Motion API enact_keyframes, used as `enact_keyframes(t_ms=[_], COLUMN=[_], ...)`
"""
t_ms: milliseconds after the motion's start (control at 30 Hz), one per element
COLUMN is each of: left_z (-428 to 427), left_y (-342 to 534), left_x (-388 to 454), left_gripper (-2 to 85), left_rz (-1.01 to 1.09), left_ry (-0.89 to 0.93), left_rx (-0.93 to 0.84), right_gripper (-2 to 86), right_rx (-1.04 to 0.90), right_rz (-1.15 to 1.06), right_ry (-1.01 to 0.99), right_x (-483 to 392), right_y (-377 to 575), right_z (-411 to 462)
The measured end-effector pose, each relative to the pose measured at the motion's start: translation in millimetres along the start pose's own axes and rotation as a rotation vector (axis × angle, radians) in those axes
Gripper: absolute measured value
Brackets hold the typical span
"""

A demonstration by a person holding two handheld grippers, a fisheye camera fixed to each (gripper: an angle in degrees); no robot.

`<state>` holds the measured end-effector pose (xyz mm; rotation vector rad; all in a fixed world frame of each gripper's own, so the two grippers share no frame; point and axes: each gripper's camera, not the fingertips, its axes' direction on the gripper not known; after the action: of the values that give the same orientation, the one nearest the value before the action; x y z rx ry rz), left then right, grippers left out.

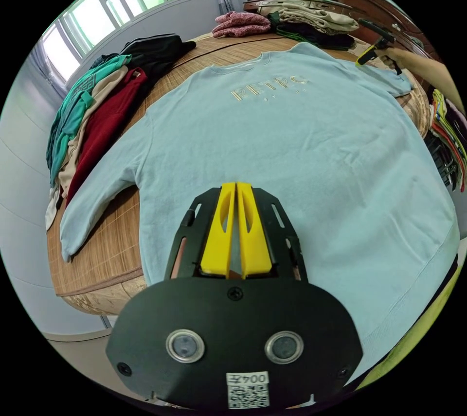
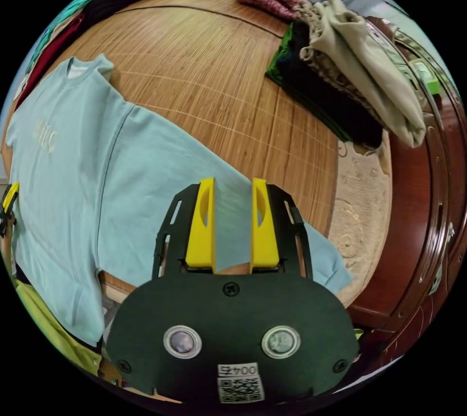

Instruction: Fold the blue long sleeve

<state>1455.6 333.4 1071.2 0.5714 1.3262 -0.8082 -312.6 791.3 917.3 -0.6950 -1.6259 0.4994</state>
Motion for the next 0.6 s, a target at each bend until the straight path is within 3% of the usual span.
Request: enact_keyframes(t_ms=[167, 300, 433, 600], left_z=[-0.9, -1.4, -1.7, -2.2], left_y=[0.9, 2.2, 2.8, 3.8], left_x=[0.1, -2.7, -2.5, 1.9], left_gripper=[0.5, 0.7, 0.7, 0.6], left_rz=[-0.003, -0.012, -0.014, -0.003], left_ry=[0.003, 0.021, 0.024, 0.006], left_rx=[0.001, 0.004, 0.005, 0.005], right_gripper=[8.1, 0.5, 0.5, 4.6], right_rx=[-0.025, -0.025, -0.027, 0.04], right_rz=[0.013, 0.061, 0.268, 0.455], right_ry=[-0.123, -0.164, -0.102, -0.197], right_x=[-5.5, -11.9, -18.2, -20.8], right_y=[-14.0, -13.5, -4.4, 10.1], right_z=[19.9, 30.4, 45.3, 48.8])
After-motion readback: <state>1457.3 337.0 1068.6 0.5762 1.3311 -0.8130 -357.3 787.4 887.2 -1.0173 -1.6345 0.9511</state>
